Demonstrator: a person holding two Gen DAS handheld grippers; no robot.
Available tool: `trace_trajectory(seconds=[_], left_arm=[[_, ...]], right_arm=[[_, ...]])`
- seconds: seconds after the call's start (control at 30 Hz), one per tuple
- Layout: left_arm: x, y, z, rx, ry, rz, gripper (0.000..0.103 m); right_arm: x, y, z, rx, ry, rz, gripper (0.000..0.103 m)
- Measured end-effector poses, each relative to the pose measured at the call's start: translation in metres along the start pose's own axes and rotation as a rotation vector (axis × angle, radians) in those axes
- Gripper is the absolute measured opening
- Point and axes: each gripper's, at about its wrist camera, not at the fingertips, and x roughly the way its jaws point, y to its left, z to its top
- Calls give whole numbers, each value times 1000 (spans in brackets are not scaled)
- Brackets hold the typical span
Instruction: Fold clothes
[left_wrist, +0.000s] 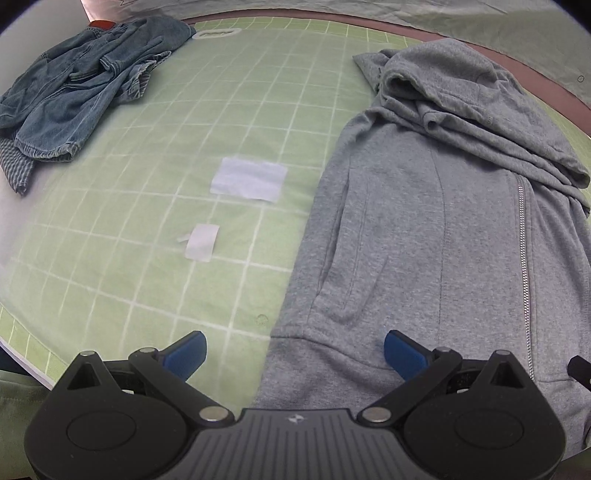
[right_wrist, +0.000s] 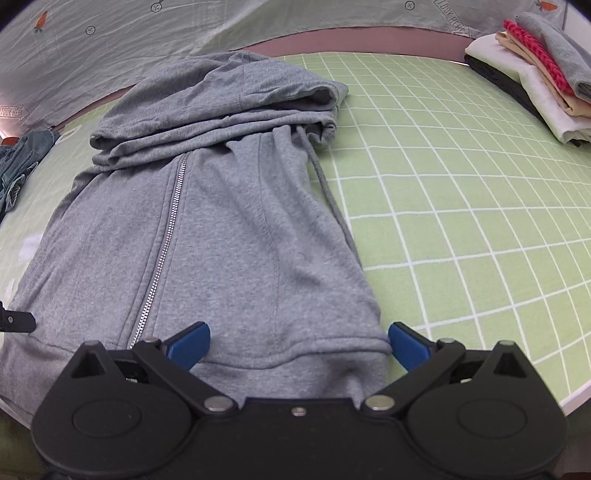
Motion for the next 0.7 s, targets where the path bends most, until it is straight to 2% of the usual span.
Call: trace_trajectory(seconds=[0.2, 0.47, 0.57, 0.7], left_arm=[[5, 4, -6, -61, 41, -99, 101], [6, -5, -9, -4, 41, -129, 100], [5, -5, -10, 8, 32, -134, 96], [2, -4, -10, 11, 14, -146, 85]], right_arm=[[-1, -5, -4, 46, 7, 16, 103], [0, -1, -4, 44, 23, 10, 103], [0, 0, -3, 55, 36, 1, 103], [1, 1, -3, 70, 51, -2, 103]])
